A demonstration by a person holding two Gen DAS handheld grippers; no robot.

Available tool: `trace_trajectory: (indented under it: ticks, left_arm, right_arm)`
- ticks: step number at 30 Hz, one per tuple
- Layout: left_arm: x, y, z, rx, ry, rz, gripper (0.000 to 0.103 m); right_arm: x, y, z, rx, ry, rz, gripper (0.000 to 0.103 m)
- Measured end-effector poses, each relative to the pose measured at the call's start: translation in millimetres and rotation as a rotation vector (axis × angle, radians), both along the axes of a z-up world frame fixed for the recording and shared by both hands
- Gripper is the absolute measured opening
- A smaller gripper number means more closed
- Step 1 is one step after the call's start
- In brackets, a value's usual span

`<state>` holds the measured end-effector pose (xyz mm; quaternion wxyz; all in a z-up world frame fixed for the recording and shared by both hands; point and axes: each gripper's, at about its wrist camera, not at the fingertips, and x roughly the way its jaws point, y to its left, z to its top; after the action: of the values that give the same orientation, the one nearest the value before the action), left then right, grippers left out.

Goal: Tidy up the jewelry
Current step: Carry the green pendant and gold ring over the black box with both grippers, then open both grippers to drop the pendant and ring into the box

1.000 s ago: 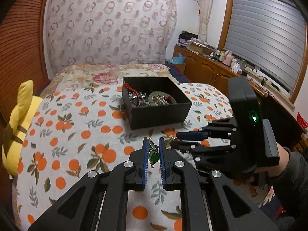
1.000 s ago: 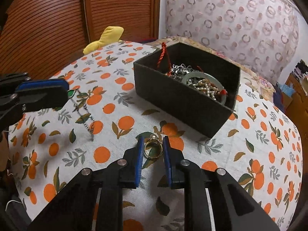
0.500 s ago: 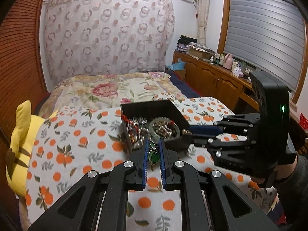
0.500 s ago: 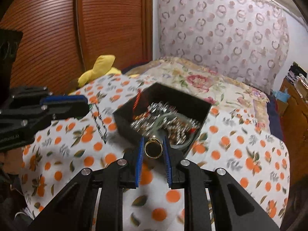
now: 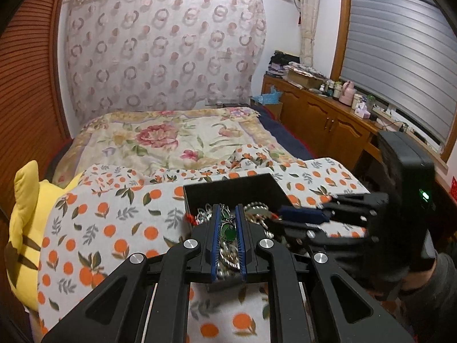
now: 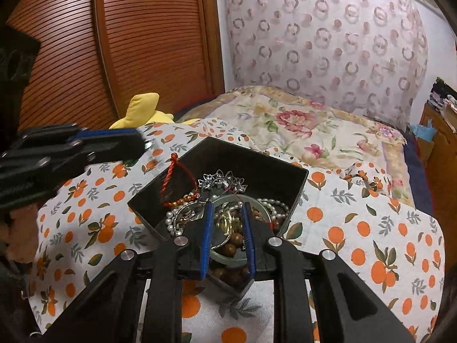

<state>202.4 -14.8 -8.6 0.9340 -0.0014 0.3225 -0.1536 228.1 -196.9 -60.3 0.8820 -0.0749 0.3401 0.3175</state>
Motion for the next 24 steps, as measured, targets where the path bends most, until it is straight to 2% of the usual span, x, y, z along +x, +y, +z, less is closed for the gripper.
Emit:
trace_trajectory:
  ticks: [2, 9, 10, 12, 16, 17, 21, 24]
  left_arm:
    - [6.7, -1.8, -1.5, 0.003, 0.004, 0.002, 0.01]
    - [28.5, -10.5, -3.1, 0.027, 0.008, 0.013, 0.011]
    - [30.6, -11.3, -4.5, 0.034, 0.011, 0.022, 0.015]
    - [32.1, -10.7, -6.3, 0.034, 0.008, 0.034, 0.042]
    - [24.8, -10.3, -8.6, 0.053, -0.005, 0.062, 0.06]
    - [22.8, -9.9, -8.8, 0.059, -0.008, 0.073, 0.071]
    - [8.0, -7.5, -9.4, 0.077, -0.023, 0.112, 0.087]
    - [-4.4, -4.9, -9.2, 0.096, -0.034, 0.134, 0.093]
  right_arm:
    - [-0.4, -2.1, -0.3, 0.011, -0.002, 0.003, 0.036]
    - [-5.8, -15.2, 5.3, 0.032, -0.009, -0.014, 0.036]
    - [-7.1, -16.6, 6.1, 0.029, -0.011, -0.019, 0.036]
    - [-11.1, -21.2, 7.4, 0.027, -0.016, -0.034, 0.036]
    - [-21.0, -31.2, 9.2, 0.033, -0.027, -0.072, 0.041]
    - [-23.9, -33.7, 9.2, 0.036, -0.027, -0.082, 0.041]
    - [-32.9, -40.2, 8.0, 0.034, -0.036, -0.116, 0.048]
    - [-41.2, -45.3, 8.3, 0.041, -0.044, -0.143, 0.055]
